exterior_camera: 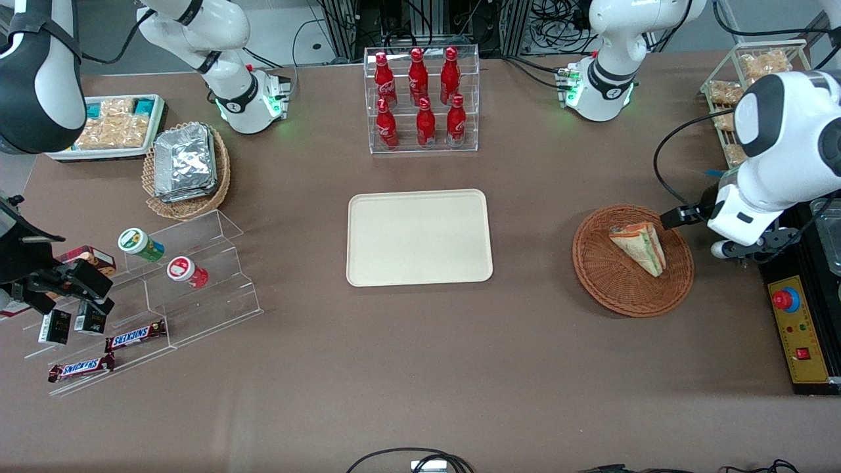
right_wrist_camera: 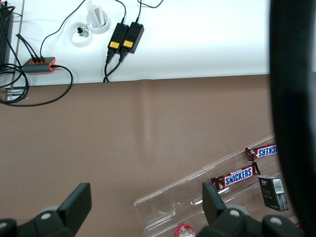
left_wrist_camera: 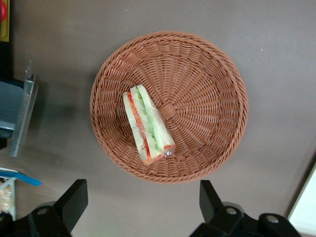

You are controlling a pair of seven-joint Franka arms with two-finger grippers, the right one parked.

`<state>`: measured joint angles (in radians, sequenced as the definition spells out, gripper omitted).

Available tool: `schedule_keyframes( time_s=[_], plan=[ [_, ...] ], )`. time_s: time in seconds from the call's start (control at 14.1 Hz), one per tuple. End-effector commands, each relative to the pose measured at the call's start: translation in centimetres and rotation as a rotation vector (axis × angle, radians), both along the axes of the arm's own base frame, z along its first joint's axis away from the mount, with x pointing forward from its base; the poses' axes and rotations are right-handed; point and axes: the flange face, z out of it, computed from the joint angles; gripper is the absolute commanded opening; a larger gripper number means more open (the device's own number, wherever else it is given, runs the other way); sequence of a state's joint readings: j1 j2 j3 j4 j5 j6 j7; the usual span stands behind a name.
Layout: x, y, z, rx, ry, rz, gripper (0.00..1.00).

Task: Place sandwich from basket to tray
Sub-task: 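Lower the open left gripper around the sandwich and close it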

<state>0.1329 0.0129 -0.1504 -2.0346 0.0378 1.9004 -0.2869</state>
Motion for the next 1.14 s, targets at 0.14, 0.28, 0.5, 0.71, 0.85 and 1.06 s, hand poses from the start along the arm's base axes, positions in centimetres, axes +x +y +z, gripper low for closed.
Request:
schedule_keyframes(
  time_s=[0.14, 0.28, 0.5, 0.71, 0.85, 1.06],
  plan=[
    [-2.3, -0.3, -4.9, 0.023, -0.066, 0.150, 1.00],
    [-2.7, -0.1, -6.8, 0.024, -0.068, 0.180, 1.00],
    [-3.6, 0.0, -9.6, 0.017, -0.105, 0.208, 1.00],
    [-4.2, 0.4, -12.7, 0.010, -0.124, 0.258, 1.00],
    [-4.6, 0.4, -14.6, 0.004, -0.134, 0.272, 1.00],
    [-4.5, 1.3, -17.0, -0.004, -0.138, 0.305, 1.00]
  ],
)
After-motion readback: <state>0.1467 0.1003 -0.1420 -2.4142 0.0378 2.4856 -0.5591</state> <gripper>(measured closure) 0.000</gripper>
